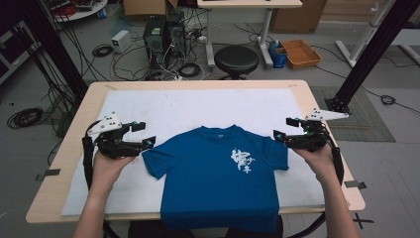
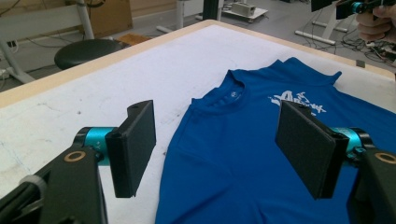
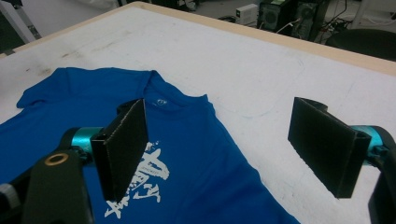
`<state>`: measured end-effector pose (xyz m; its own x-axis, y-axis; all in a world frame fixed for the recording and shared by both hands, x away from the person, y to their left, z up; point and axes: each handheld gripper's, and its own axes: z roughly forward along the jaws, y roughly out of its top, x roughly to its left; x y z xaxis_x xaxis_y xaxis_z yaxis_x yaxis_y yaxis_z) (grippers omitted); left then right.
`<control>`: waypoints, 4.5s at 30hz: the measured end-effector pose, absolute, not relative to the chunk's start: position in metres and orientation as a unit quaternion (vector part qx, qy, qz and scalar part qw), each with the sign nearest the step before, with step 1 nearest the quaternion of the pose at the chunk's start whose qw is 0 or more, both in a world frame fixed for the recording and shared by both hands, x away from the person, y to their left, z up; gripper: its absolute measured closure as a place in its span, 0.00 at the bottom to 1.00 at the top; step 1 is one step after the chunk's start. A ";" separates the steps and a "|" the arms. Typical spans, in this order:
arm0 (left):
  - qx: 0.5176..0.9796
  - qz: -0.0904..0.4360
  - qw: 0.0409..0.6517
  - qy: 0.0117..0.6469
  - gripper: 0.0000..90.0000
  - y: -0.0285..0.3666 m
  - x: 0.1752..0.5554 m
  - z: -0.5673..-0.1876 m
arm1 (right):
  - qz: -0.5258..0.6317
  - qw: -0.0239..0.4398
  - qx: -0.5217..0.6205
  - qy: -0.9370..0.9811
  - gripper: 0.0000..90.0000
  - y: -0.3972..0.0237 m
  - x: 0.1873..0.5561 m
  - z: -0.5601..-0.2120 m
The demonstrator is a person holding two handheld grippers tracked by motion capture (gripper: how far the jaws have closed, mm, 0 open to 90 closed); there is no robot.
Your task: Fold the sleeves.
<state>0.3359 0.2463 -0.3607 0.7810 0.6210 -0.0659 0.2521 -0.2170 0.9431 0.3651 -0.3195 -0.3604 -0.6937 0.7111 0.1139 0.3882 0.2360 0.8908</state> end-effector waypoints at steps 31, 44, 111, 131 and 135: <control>0.769 0.128 0.519 0.351 0.44 0.286 0.347 -0.405 | 0.506 0.165 0.368 0.762 0.22 -0.329 0.366 -0.360; 0.788 0.113 0.456 0.397 0.65 0.283 0.358 -0.434 | 0.500 0.169 0.368 0.766 0.22 -0.326 0.367 -0.362; 0.764 0.017 0.530 0.367 0.60 0.101 0.383 -0.415 | 0.477 0.187 0.407 0.757 0.31 -0.339 0.370 -0.370; 0.744 0.150 0.561 0.331 0.50 0.204 0.345 -0.390 | 0.363 0.165 0.489 0.776 0.71 -0.354 0.398 -0.432; 0.738 0.150 0.564 0.338 0.50 0.215 0.346 -0.391 | 0.364 0.150 0.493 0.776 0.72 -0.353 0.403 -0.436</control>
<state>0.3462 0.2147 -0.3910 0.7264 0.6686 -0.1590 0.3295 -0.1357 0.9343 0.4027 -0.3528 -0.4363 -0.4700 0.8735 0.1266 0.6555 0.2494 0.7128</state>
